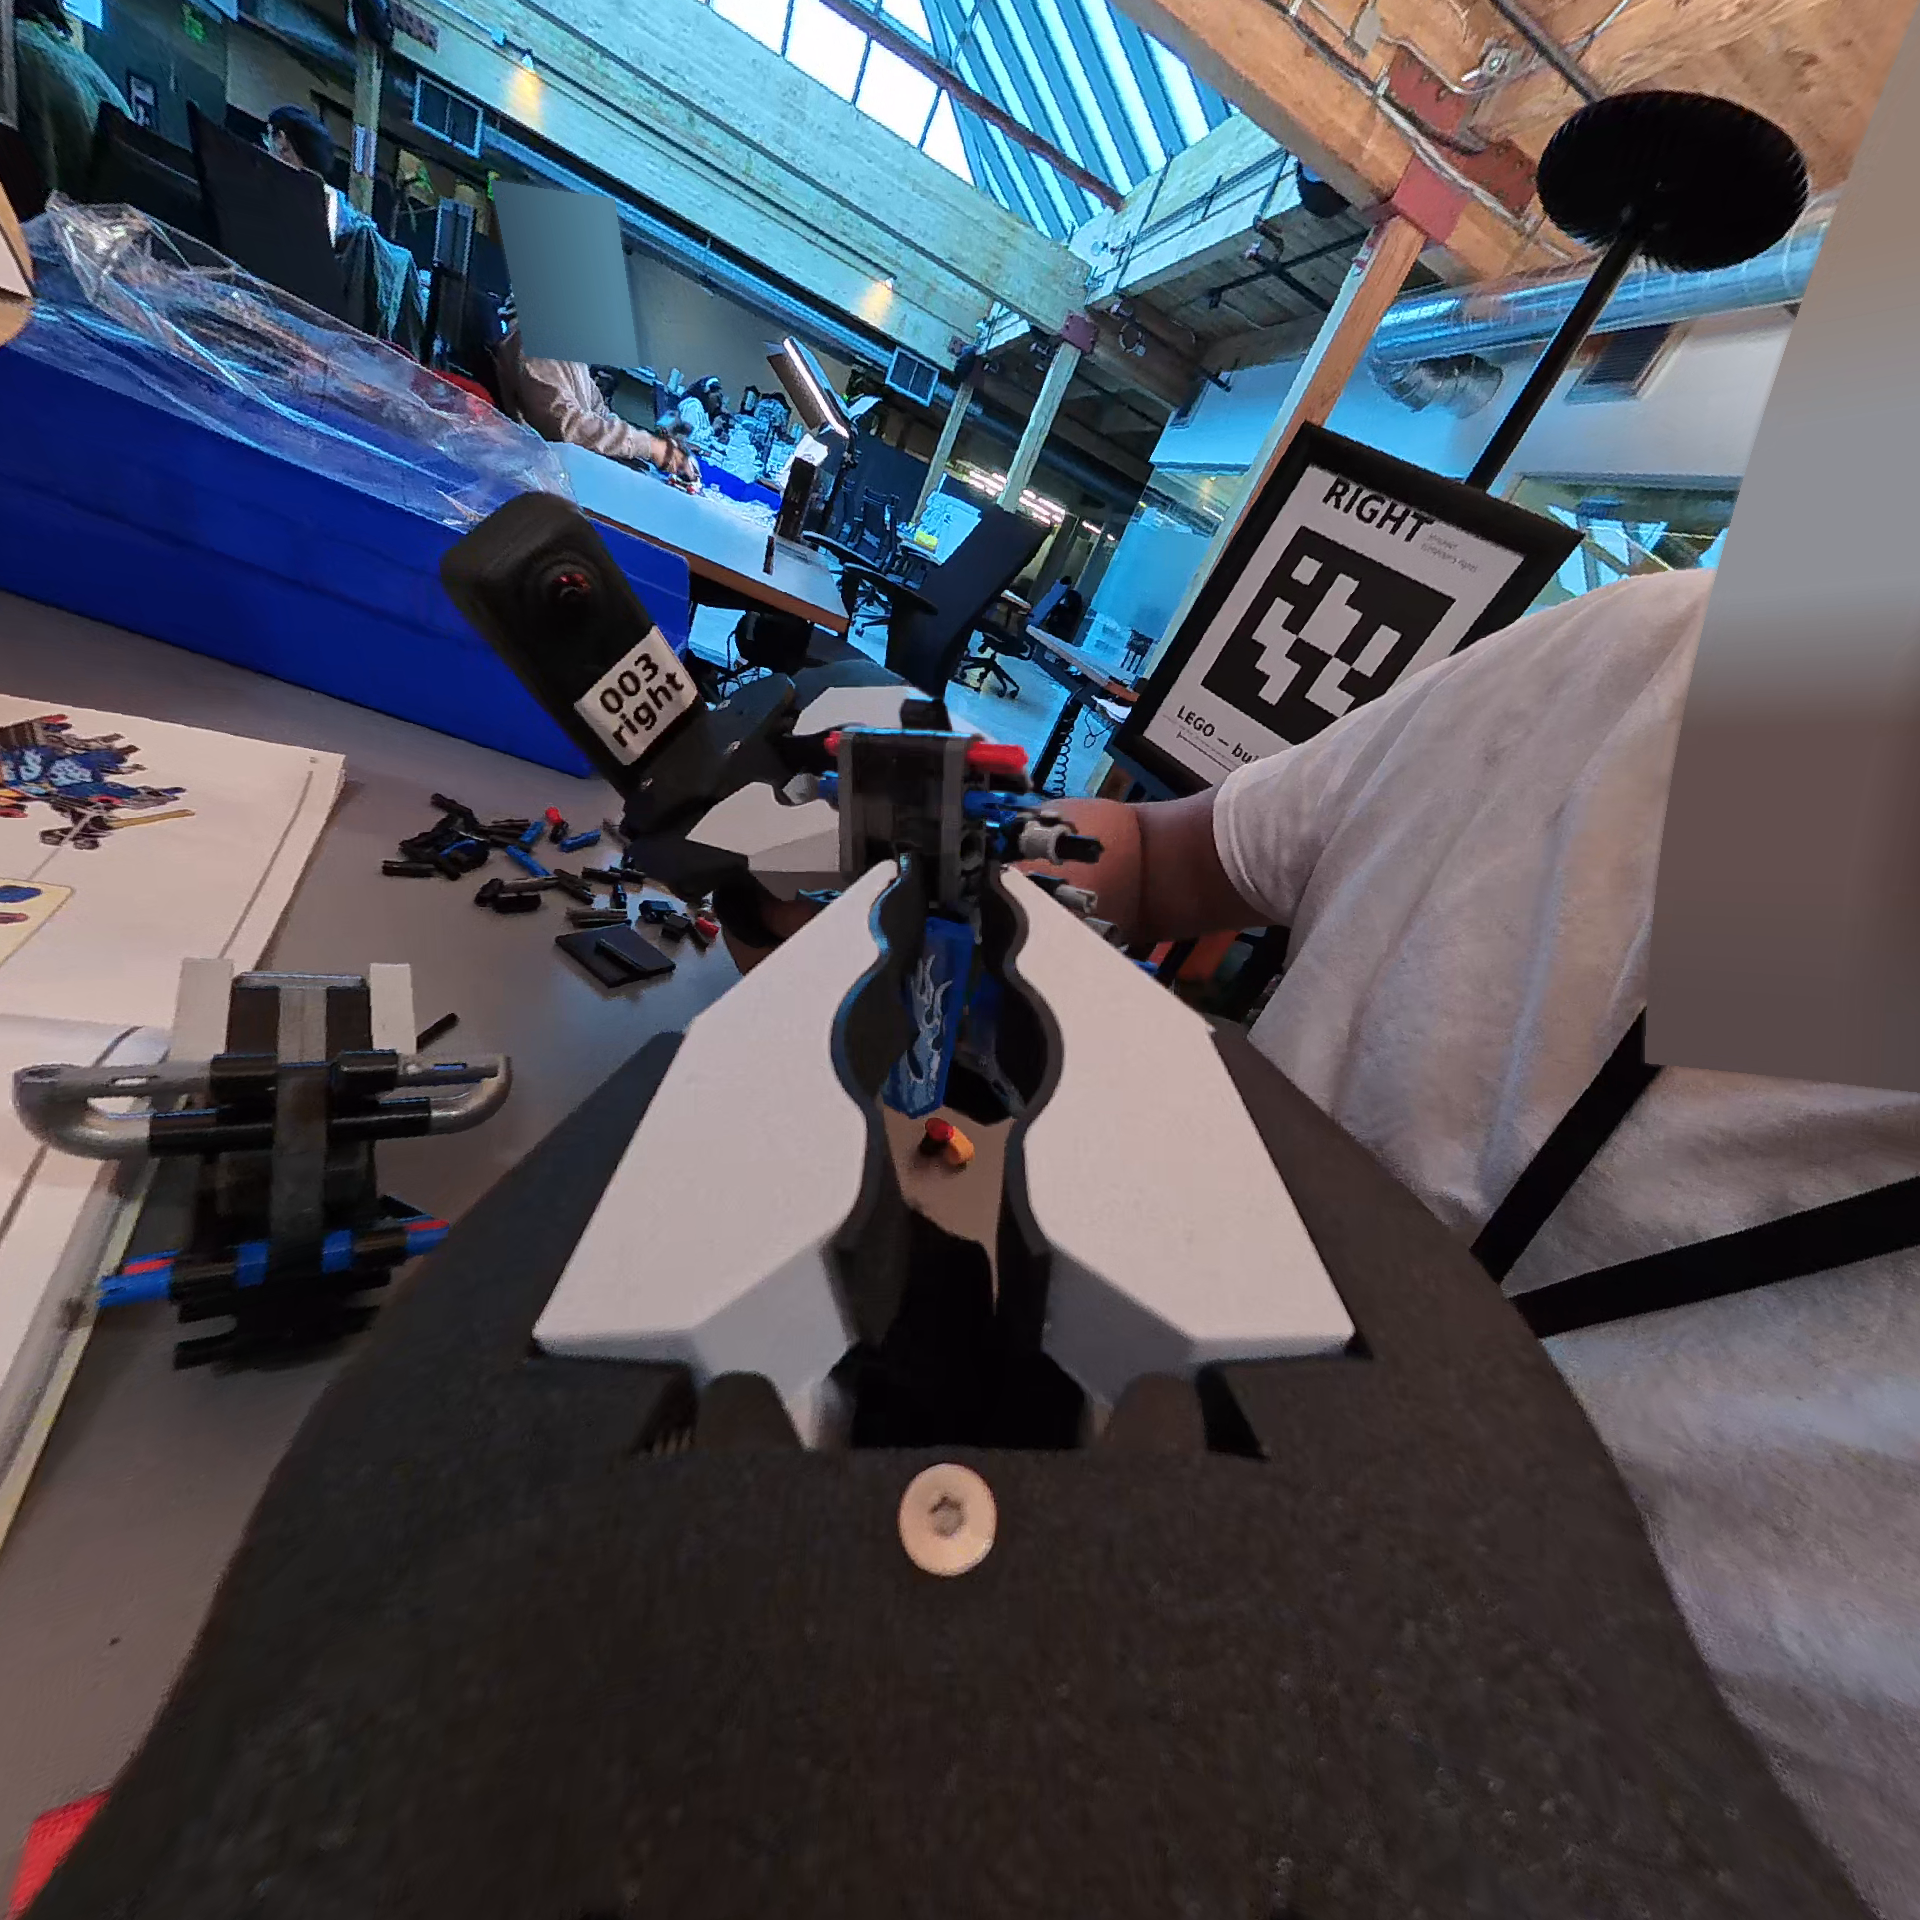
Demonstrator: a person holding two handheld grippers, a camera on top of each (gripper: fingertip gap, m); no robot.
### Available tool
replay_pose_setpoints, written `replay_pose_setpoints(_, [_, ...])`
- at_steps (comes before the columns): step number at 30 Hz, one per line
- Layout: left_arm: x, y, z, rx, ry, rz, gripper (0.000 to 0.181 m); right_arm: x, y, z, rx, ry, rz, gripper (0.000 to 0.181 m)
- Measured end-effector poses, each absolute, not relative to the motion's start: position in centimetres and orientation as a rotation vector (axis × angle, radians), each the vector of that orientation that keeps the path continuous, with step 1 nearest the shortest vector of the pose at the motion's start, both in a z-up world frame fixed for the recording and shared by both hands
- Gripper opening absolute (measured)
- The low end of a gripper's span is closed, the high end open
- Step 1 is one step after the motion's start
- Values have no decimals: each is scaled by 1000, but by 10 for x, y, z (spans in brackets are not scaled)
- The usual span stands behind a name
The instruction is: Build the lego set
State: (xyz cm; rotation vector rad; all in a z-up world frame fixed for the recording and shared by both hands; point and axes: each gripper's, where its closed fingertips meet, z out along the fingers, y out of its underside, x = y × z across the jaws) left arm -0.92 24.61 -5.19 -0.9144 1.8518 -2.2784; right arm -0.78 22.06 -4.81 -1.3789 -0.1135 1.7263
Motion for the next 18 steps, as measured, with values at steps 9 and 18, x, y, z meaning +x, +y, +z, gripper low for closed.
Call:
replay_pose_setpoints(9, [-13,245,-46,-902,1840,-2327,7,-7,217,-46,-1388,-181,1637,20])
replay_pose_setpoints(18, [-13,249,-41,-924,1785,-2423,7,-13,218,-48,-1408,-392,1167,19])
